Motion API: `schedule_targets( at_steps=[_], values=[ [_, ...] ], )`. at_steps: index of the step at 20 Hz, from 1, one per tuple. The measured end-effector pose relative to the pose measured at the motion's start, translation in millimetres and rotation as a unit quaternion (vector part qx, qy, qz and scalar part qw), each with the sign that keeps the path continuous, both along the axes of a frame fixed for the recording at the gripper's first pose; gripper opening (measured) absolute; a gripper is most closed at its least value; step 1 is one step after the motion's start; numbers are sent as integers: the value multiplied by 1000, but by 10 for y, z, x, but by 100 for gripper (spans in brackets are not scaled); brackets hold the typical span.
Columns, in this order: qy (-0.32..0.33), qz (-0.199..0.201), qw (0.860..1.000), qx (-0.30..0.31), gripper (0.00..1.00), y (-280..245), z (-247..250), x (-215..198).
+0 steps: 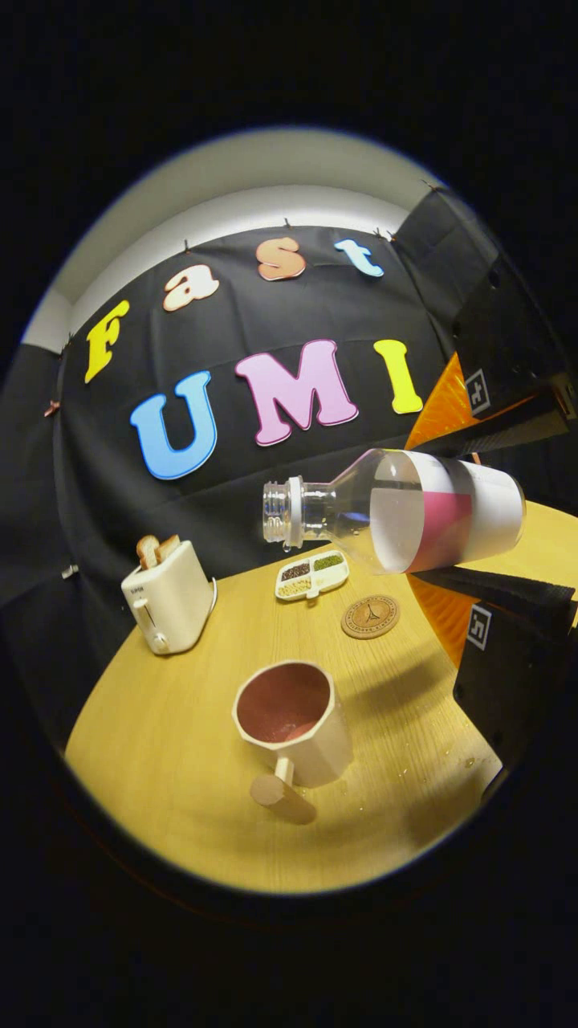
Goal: Take the bottle from table, then pour the juice into the cup, finally place the bottle on the coaster
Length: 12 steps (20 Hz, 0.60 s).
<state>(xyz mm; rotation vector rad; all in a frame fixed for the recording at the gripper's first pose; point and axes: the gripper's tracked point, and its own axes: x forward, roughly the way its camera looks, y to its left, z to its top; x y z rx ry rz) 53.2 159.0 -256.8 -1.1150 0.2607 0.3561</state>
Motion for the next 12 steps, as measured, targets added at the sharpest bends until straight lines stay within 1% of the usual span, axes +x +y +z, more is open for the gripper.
schedule_targets(
  at_steps=[6,9,12],
  values=[
    [13,31,997,-68,70,95,-199,-6],
    [24,45,994,-95,70,97,-289,-62],
    [34,53,990,-126,70,95,-346,-15]
  ],
)
